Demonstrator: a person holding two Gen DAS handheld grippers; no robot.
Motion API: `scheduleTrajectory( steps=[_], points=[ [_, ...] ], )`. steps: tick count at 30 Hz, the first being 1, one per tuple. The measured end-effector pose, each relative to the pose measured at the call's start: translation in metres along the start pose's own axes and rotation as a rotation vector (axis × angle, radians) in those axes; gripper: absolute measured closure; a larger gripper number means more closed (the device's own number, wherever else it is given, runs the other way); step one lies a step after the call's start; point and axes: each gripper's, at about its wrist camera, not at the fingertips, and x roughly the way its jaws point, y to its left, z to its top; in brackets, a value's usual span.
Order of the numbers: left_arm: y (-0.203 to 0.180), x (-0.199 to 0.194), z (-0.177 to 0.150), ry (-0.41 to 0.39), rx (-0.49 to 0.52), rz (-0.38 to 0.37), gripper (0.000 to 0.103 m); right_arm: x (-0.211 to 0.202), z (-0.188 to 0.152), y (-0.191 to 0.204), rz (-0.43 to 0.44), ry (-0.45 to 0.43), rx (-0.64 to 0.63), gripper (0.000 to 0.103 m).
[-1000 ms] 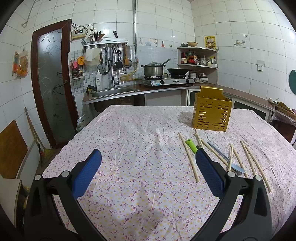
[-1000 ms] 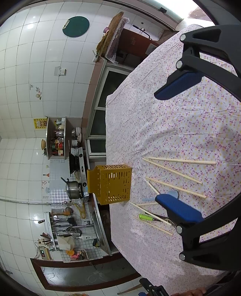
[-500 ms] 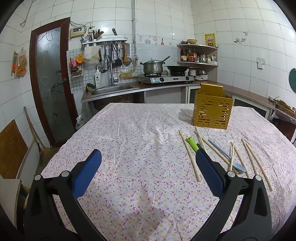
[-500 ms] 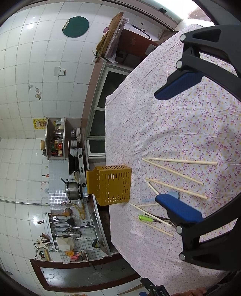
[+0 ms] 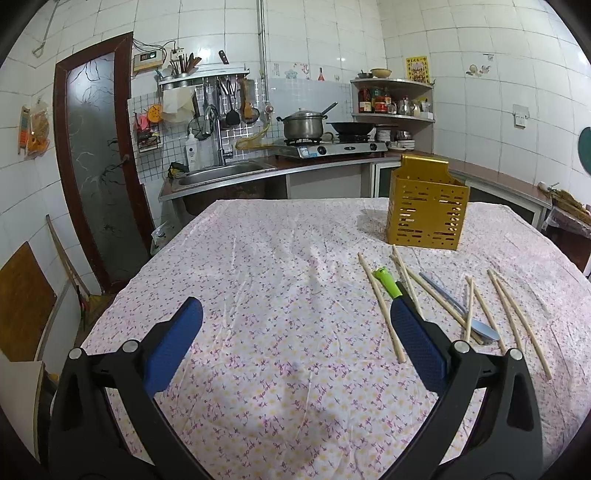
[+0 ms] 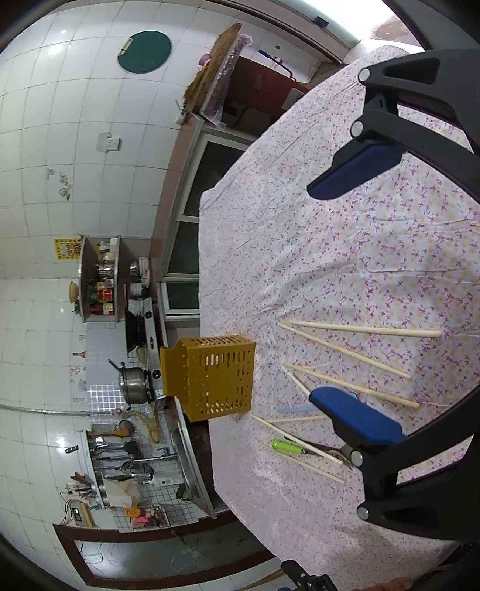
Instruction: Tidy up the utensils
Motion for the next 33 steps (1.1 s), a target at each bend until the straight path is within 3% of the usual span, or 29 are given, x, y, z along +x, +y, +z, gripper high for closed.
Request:
scheduleTrajectory(
  steps=[7,9,15,18,30,33],
  points=[
    [-0.001,0.037,0.015,0.09,0.007,-0.03,0.005,0.037,0.012,0.009,0.005,0.053,-0.042,0.007],
    [-0.003,0.049,0.02,0.112,0.006,-0.057,0.005,0.052,0.018,0.012,0.006,0.078,-0.056,0.016],
    [-0.012,0.086,0.035,0.15,0.012,-0.11,0.005,0.111,0.037,0.018,0.042,0.166,-0.024,0.028],
    [-0.02,0.111,0.04,0.201,0.018,-0.134,0.009,0.139,0.037,0.023,0.057,0.233,-0.006,0.034],
    [-0.054,0.197,0.058,0.324,0.036,-0.167,0.019,0.208,0.04,0.039,0.051,0.341,-0.034,0.044],
    [-0.063,0.215,0.059,0.361,0.032,-0.172,0.021,0.225,0.036,0.044,0.063,0.382,-0.039,0.052]
  ],
)
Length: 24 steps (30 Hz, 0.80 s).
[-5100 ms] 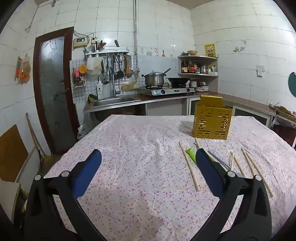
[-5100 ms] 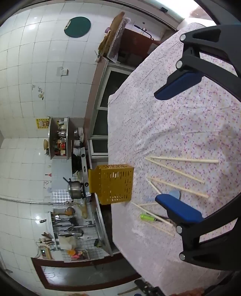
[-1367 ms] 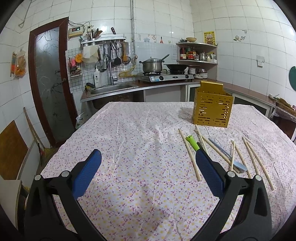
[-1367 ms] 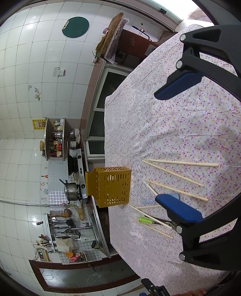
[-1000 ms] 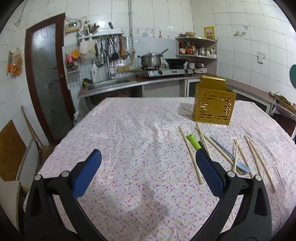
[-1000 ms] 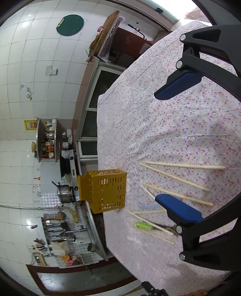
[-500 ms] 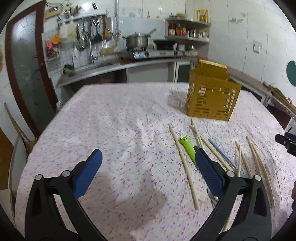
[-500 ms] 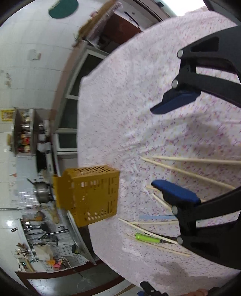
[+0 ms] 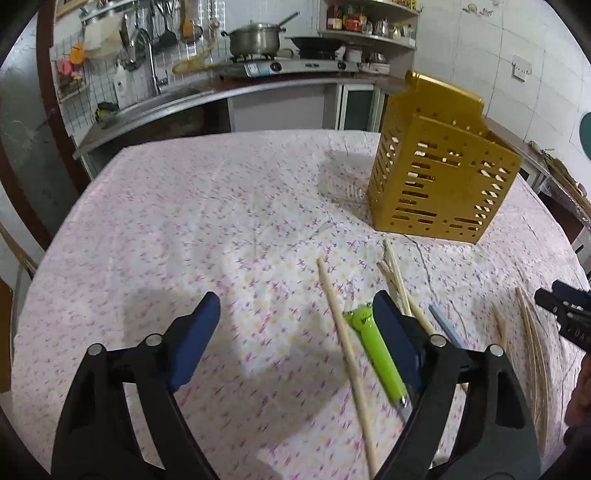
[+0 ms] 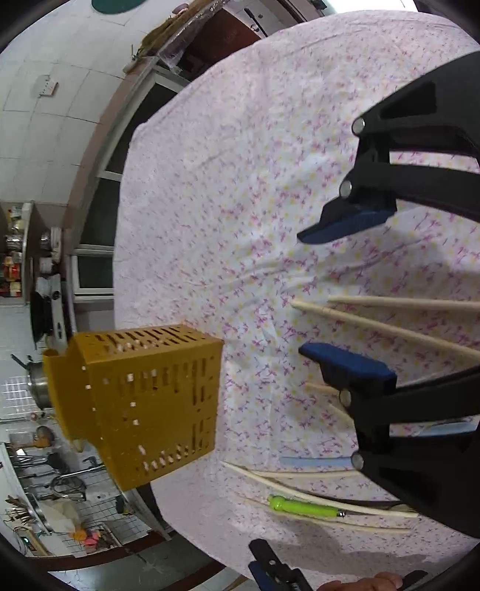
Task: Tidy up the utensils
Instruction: 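Close the right tool on a wooden chopstick while the left tool grasps another chopstick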
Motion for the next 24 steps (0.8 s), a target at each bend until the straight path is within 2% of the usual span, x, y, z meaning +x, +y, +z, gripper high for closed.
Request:
scheduleTrajectory(
  steps=[10,12,14,17,19,21,24],
  points=[
    [-0.007,0.035,0.012,0.083,0.02,-0.011,0.028,0.04,0.0,0.015,0.019,0.111,-0.02,0.075],
    [-0.006,0.041,0.012,0.106,0.013,-0.021,0.031,0.043,0.002,0.016,0.013,0.104,-0.031,0.087],
    [-0.003,0.049,0.015,0.135,-0.005,-0.026,0.034,0.047,0.005,0.016,0.016,0.103,-0.026,0.093],
    [-0.001,0.058,0.019,0.164,-0.022,-0.037,0.04,0.052,0.014,0.017,0.022,0.104,-0.026,0.095],
    [-0.004,0.064,0.02,0.188,-0.02,-0.037,0.051,0.057,0.02,0.016,0.026,0.105,-0.032,0.097],
    [-0.008,0.068,0.022,0.204,-0.01,-0.037,0.055,0.061,0.025,0.016,0.03,0.103,-0.038,0.097],
    [-0.015,0.071,0.025,0.219,0.002,-0.033,0.074,0.066,0.031,0.012,0.037,0.104,-0.039,0.097]
  ],
)
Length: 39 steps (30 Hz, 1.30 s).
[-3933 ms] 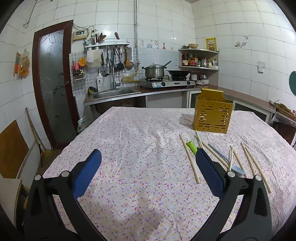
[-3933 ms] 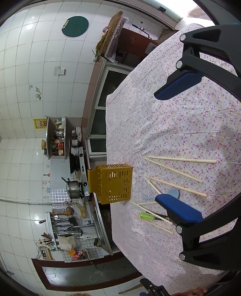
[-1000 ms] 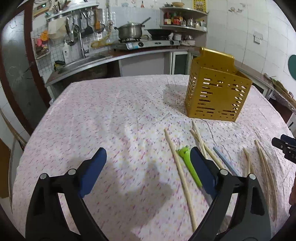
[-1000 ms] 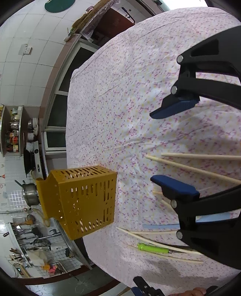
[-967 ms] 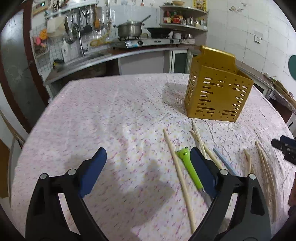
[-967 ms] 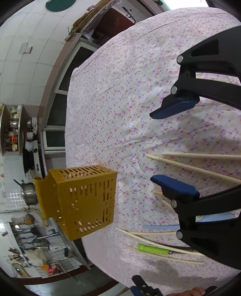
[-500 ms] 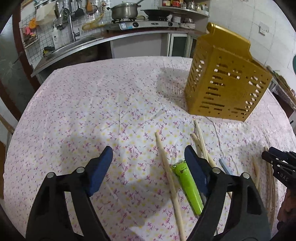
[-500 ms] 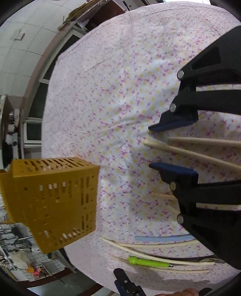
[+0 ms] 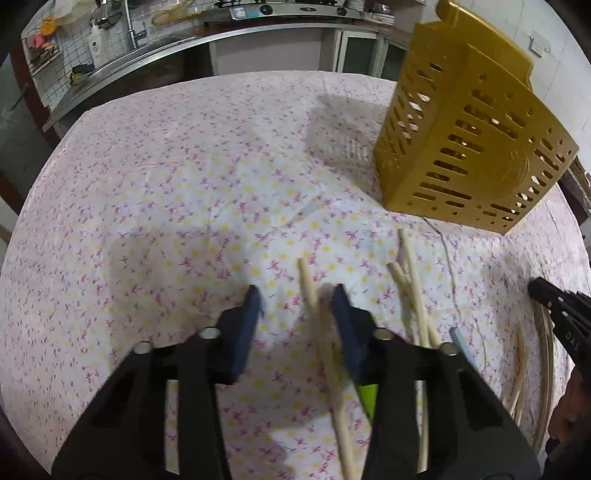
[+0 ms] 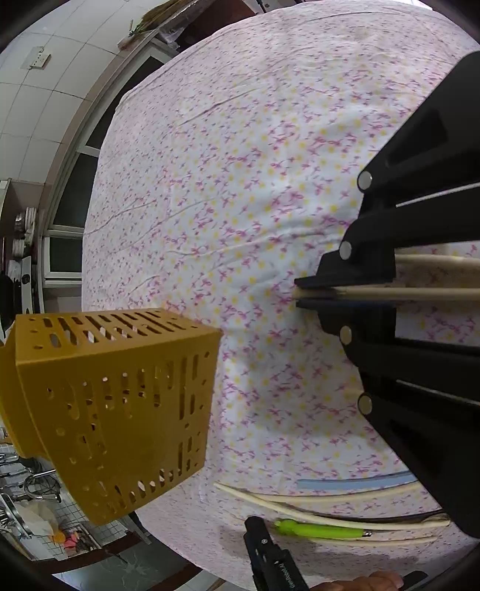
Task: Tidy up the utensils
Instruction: 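Close the right tool on a wooden chopstick while the left tool grasps another chopstick, then carry both held chopsticks up and lower them into the yellow caddy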
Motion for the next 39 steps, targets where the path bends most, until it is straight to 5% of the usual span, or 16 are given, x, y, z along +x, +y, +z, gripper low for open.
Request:
scheduleTrajectory(
  steps=[4,15,32,39],
  points=[
    [-0.004,0.01,0.008,0.012,0.007,0.009,0.089,0.003,0.007,-0.002,0.007,0.002,0.0,0.097],
    [-0.007,0.011,0.014,0.019,0.011,0.033,0.1,-0.004,0.012,-0.01,0.025,-0.008,0.017,0.097],
    [-0.004,-0.104,0.018,-0.235,-0.013,-0.097,0.099,-0.113,0.026,-0.016,0.074,-0.244,0.038,0.097],
    [-0.005,-0.144,0.011,-0.337,-0.006,-0.094,0.099,-0.16,0.019,-0.009,0.066,-0.352,0.015,0.097]
  ],
)
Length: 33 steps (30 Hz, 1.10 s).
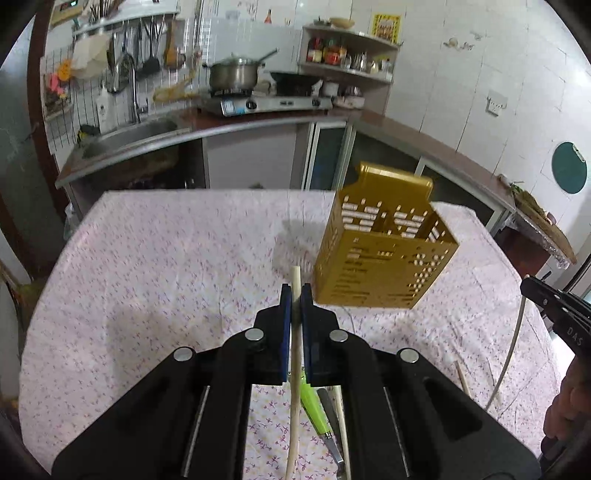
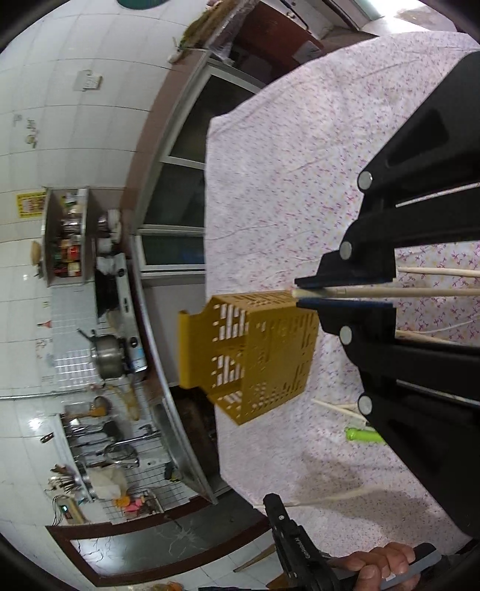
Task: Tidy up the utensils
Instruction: 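Carry both held chopsticks up and lower them into the yellow caddy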
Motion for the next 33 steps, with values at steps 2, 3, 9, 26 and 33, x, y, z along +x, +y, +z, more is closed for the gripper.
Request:
scheduleTrajectory(
  steps=[2,3,9,26,33],
  points=[
    [-0.001,-0.009,0.003,-0.018,0.005,-0.003,0.099,-0.01,0.001,0.001,-0.002,-0.022,-0.008,0.097],
    [-0.001,-0.013,0.005,-0.023,0.004,-0.005,0.099,-0.016,0.003,0.002,-0.005,-0.039,-0.013,0.097],
    [-0.004,-0.036,0.009,-0.078,0.014,-0.002,0.099,-0.044,0.015,0.006,-0.005,-0.111,-0.027,0.097],
    [-0.041,-0.09,0.111,-0.298,0.065,-0.069,0.099,-0.085,0.109,0.022,0.024,-0.352,-0.072,0.097],
    [-0.061,-0.082,0.159,-0.387,0.061,-0.11,0.099,-0.077,0.157,0.03,0.05,-0.427,-0.075,0.097]
  ],
)
